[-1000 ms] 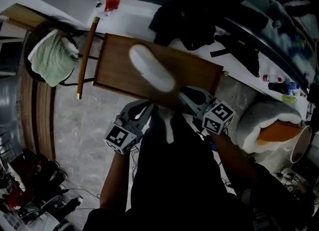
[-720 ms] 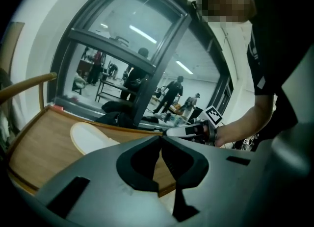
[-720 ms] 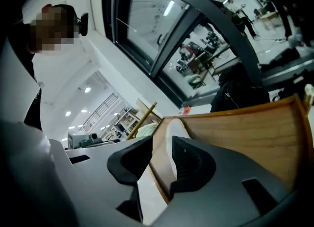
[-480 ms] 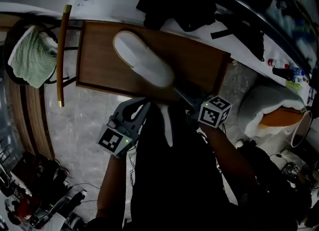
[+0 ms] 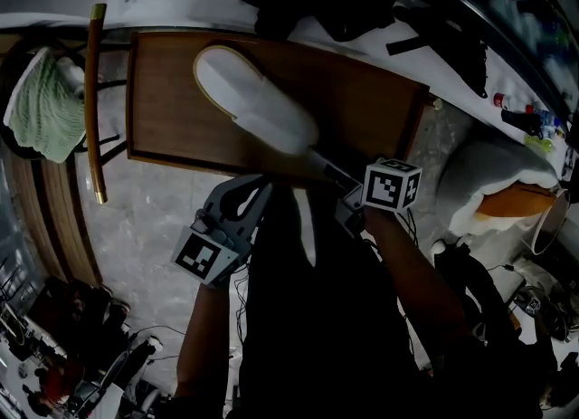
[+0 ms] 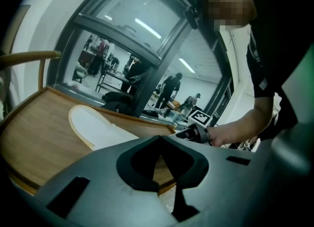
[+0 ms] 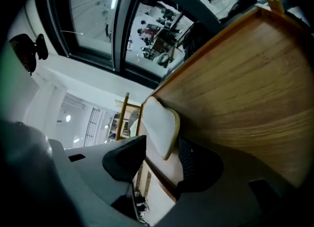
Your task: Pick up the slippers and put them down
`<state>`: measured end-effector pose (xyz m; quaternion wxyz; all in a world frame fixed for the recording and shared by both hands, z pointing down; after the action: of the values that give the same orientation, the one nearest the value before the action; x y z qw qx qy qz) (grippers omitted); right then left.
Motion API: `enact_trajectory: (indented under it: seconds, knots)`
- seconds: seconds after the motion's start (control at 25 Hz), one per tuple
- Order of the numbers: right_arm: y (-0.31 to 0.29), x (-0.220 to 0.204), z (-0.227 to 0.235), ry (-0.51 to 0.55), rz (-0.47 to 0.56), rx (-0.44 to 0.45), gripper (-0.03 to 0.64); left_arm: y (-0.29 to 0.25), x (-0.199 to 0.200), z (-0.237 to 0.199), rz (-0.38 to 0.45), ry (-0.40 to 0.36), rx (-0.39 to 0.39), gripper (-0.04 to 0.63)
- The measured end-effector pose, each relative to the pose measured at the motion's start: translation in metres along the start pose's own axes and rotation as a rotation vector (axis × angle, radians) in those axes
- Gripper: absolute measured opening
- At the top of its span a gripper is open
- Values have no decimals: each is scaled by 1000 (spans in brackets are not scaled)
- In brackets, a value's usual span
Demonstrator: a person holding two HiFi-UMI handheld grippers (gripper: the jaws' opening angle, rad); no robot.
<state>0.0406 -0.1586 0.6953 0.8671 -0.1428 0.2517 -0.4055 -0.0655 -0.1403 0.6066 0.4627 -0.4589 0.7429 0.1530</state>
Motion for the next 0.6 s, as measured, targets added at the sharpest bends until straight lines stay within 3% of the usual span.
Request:
enact_trajectory:
  seconds: [0.6]
  knots:
    - [-28,0,2,-51,-66,-14,181,1,-2,-10,11,28,7,23]
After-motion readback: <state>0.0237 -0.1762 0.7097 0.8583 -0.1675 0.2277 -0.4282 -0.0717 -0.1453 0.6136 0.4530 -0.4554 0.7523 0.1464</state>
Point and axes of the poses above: the fingertips, and each gripper's own axes: y backward along the fingers, z to its right, x out of its top, the point moved 1 cm from there along y, backward along the fingers, and after that the axes turned 12 degrees about z, right-handed, at the moved point
